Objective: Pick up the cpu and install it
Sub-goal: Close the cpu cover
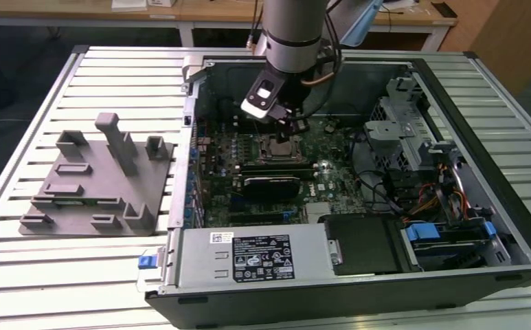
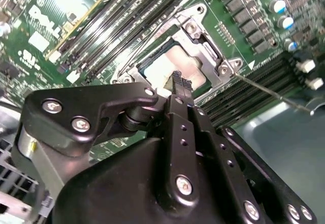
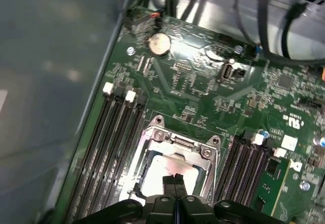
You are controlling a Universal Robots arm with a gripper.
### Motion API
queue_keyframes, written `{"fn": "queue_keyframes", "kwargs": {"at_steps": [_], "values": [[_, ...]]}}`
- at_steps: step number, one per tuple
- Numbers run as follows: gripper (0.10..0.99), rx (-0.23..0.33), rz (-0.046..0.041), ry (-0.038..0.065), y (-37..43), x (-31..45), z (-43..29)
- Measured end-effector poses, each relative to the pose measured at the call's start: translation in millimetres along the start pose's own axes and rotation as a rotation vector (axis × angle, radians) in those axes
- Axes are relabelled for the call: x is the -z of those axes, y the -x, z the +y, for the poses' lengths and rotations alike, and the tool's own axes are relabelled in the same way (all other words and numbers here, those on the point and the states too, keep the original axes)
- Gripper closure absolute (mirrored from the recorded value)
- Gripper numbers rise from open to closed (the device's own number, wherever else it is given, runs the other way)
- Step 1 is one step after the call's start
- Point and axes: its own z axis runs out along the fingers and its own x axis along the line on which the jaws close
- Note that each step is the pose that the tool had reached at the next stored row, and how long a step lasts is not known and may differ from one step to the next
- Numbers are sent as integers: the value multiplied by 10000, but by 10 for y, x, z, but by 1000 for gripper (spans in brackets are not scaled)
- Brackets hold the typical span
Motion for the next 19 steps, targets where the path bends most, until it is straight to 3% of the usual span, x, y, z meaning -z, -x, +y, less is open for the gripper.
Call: {"fn": "queue_keyframes", "kwargs": {"at_steps": [19], "values": [[980, 3430, -140, -99, -1, -2, -3]]}}
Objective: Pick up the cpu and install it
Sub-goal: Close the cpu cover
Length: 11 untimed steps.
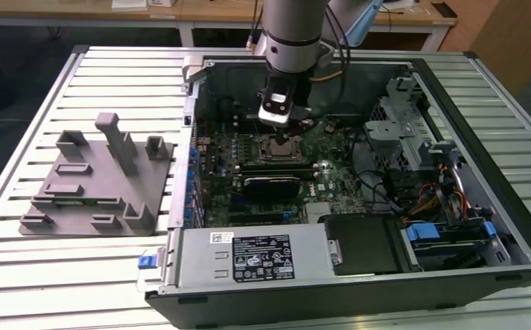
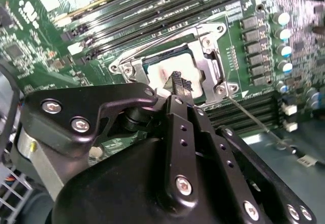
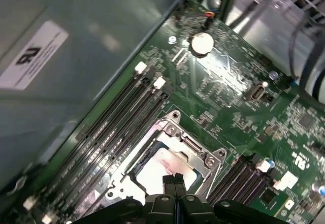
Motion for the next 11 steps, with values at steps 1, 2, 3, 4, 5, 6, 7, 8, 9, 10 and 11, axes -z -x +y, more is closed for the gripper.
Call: {"fn": "queue_keyframes", "kwargs": {"at_steps": [1, 2, 3, 4, 5, 6, 7, 8, 9, 10, 11], "values": [[980, 196, -3, -2, 0, 0, 0], [980, 377, -4, -2, 0, 0, 0], [980, 556, -5, -2, 0, 0, 0], [980, 737, -7, -3, 0, 0, 0], [980, 916, -10, -5, 0, -1, 0], [980, 1096, -13, -7, 0, -1, 0], [980, 1276, -16, -9, 0, -1, 0], [980, 1461, -19, -11, 0, -1, 0], [980, 1654, -21, -13, 0, -1, 0], [980, 1832, -21, -12, 0, -1, 0], [980, 2012, -20, -10, 0, -1, 0]]}}
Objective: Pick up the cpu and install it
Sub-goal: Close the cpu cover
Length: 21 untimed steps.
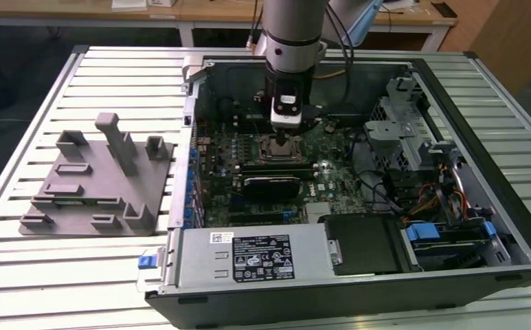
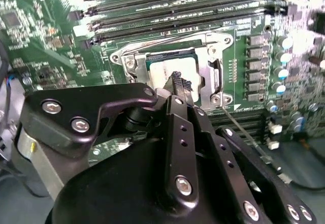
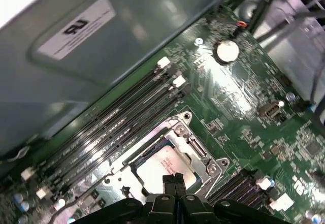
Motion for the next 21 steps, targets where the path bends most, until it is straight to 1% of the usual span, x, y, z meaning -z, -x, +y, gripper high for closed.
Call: {"fn": "queue_keyframes", "kwargs": {"at_steps": [9, 21], "values": [[980, 1628, 17, 33, 0, -10, -1], [980, 3813, 40, 79, -1, -45, -1]]}}
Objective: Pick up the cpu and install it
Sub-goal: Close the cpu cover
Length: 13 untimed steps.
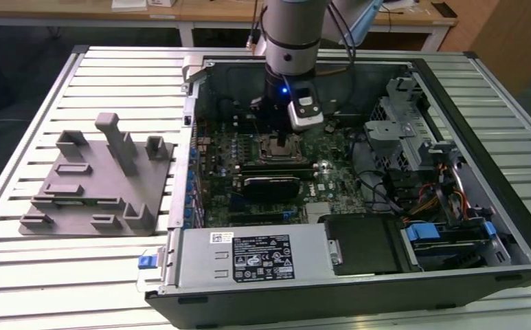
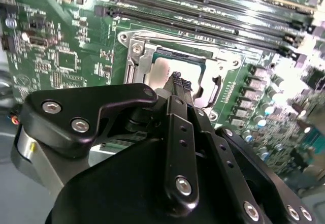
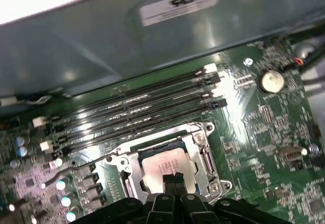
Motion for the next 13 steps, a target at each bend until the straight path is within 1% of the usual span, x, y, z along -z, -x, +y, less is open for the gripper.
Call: {"fn": "queue_keyframes", "kwargs": {"at_steps": [10, 13], "values": [[980, 1832, 20, 36, -1, -43, -1], [980, 2177, 23, 42, -2, -43, -1]]}}
